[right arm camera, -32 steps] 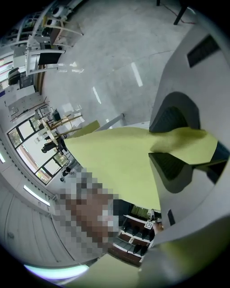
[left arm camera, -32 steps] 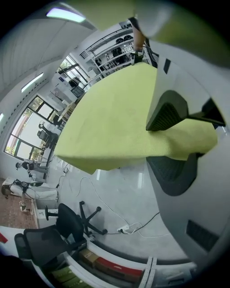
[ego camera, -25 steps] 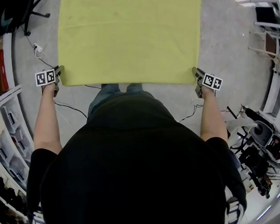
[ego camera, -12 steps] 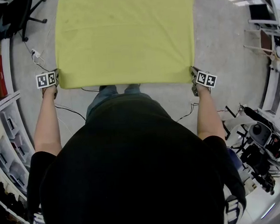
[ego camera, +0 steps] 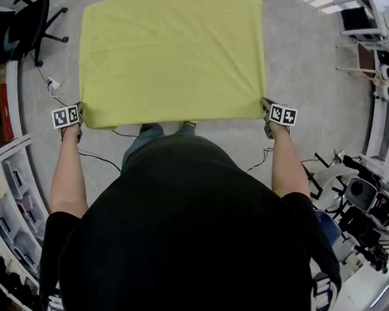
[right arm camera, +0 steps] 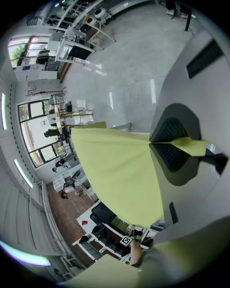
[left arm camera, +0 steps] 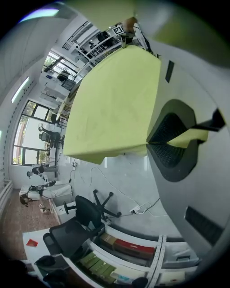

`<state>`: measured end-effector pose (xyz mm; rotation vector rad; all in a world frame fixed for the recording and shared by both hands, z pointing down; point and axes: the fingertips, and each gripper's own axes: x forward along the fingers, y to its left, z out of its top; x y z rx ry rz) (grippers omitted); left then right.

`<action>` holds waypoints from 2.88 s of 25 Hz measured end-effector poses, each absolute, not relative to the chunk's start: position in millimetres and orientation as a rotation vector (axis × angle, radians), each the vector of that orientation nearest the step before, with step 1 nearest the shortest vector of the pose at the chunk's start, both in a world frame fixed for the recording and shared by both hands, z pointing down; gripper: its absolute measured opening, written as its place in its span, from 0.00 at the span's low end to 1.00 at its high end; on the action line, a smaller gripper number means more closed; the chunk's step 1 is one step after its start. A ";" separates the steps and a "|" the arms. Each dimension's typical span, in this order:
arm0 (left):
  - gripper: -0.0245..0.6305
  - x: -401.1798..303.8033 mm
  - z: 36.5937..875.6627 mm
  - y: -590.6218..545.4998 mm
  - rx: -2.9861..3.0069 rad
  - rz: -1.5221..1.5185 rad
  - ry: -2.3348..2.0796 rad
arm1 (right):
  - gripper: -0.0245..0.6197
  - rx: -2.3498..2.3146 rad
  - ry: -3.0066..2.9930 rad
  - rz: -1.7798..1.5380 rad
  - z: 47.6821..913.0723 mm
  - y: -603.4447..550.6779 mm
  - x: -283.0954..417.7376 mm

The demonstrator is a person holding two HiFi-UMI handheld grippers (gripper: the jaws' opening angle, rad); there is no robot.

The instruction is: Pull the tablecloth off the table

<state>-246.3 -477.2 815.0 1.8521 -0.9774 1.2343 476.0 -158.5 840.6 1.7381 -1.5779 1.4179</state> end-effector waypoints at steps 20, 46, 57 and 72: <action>0.07 -259.1 767.3 -437.5 1.869 1.139 -1.264 | 0.07 1.665 -1.752 1.382 844.9 -111.7 450.4; 0.07 -304.8 721.0 -383.9 2.149 0.979 -1.137 | 0.07 1.963 -1.564 1.205 765.2 -18.8 382.3; 0.07 -334.7 729.0 -344.8 2.144 0.977 -1.107 | 0.07 2.029 -1.533 1.239 760.8 25.2 348.5; 0.07 -354.9 716.7 -258.1 2.127 0.938 -1.172 | 0.07 2.039 -1.586 1.233 755.8 91.6 336.9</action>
